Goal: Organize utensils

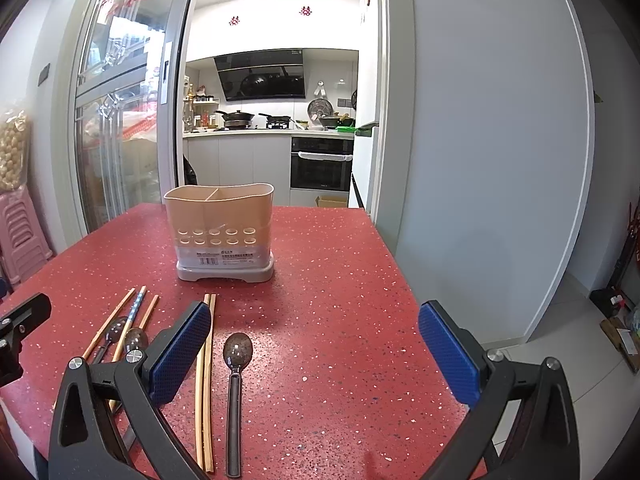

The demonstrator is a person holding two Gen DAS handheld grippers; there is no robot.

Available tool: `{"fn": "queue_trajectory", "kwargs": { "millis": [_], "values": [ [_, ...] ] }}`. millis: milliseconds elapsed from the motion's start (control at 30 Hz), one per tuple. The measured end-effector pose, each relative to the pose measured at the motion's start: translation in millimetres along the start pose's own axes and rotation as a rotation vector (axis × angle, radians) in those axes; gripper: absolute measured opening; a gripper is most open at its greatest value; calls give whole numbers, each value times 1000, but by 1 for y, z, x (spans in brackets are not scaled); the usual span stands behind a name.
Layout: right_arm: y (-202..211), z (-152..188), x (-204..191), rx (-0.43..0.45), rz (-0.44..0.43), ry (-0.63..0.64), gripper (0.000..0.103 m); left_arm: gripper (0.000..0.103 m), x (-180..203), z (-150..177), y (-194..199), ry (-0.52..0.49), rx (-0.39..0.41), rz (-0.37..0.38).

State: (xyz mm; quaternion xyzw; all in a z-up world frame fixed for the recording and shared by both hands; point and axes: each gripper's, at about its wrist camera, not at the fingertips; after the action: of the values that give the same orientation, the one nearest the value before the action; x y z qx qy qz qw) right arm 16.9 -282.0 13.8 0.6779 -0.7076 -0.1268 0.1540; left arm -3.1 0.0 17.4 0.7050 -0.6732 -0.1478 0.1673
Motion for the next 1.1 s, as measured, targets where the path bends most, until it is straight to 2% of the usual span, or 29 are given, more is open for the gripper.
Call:
{"fn": "queue_trajectory", "kwargs": {
  "millis": [1100],
  "values": [
    [2, -1, 0, -3, -2, -3, 103, 103, 0, 3, 1, -5, -8, 0]
  ]
}}
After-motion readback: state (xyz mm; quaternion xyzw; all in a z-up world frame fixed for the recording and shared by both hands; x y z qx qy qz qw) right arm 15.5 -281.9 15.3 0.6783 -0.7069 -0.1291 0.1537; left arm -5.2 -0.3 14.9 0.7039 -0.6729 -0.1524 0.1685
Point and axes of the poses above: each gripper's, at about its wrist camera, not at the fingertips, and y roughly against the way its jaws point, x to its right, z to its underside, and after that the axes turned 2 degrees about -z, right-handed
